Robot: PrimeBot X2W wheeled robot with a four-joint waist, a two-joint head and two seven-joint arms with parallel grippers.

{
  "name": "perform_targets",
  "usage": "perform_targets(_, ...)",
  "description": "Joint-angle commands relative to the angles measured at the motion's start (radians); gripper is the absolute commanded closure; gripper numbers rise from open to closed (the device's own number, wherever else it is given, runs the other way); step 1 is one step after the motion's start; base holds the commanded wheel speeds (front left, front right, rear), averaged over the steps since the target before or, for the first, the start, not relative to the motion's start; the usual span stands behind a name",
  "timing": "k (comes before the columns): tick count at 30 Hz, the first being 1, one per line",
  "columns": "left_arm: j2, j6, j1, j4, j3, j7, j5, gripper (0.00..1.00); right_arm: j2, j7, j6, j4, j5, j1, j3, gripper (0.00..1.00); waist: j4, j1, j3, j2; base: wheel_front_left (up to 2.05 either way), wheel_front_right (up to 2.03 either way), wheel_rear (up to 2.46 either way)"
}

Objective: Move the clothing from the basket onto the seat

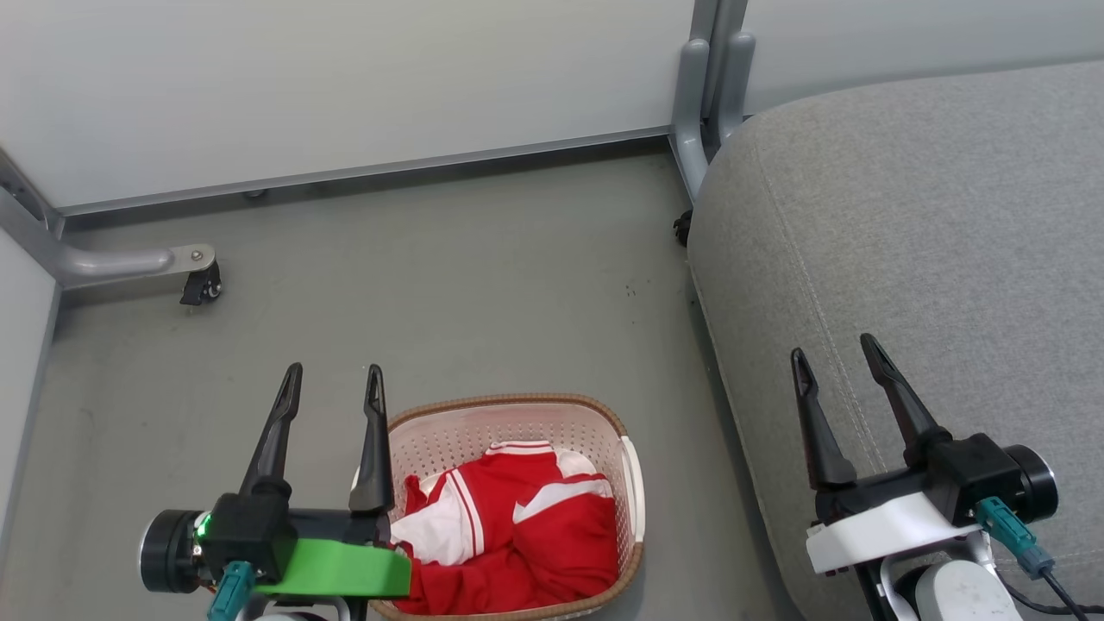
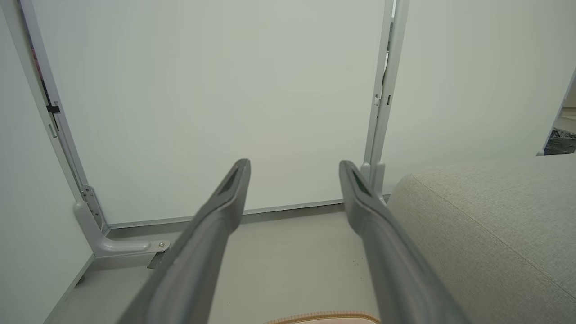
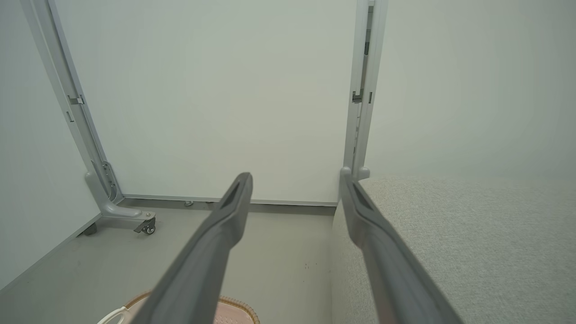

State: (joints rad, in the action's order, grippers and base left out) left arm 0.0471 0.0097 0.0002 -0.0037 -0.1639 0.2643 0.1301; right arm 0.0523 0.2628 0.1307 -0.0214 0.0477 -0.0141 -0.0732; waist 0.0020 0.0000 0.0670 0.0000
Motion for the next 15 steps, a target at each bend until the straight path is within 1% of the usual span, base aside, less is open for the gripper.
perform_targets(1, 0.006, 0.003, 0.004, -0.001, 0.0, 0.0, 0.005, 0.0, 0.001, 0.003, 0.0, 0.002, -0.005, 0.005, 0.002, 0.0, 0.0, 0.0, 0.0, 0.0, 0.0, 0.0, 0.0)
perform_targets(9, 0.006, 0.002, -0.002, 0.005, 0.004, 0.0, 0.022, 0.0, 0.0, 0.003, 0.0, 0.006, -0.001, -0.006, 0.0, 0.0, -0.005, 0.0, 0.014, 0.0, 0.0, 0.0, 0.0)
perform_targets(10, 0.006, 0.003, -0.003, 0.013, 0.003, 0.0, 0.033, 0.0, 0.0, 0.003, 0.0, 0.008, 0.001, -0.01, 0.001, 0.0, -0.007, 0.0, 0.021, 0.0, 0.0, 0.0, 0.0)
perform_targets(15, 0.005, 0.011, -0.046, 0.046, -0.026, 0.0, 0.013, 0.0, 0.005, 0.003, 0.0, 0.021, 0.006, -0.034, 0.016, 0.0, -0.013, 0.0, 0.075, 0.0, 0.0, 0.0, 0.0)
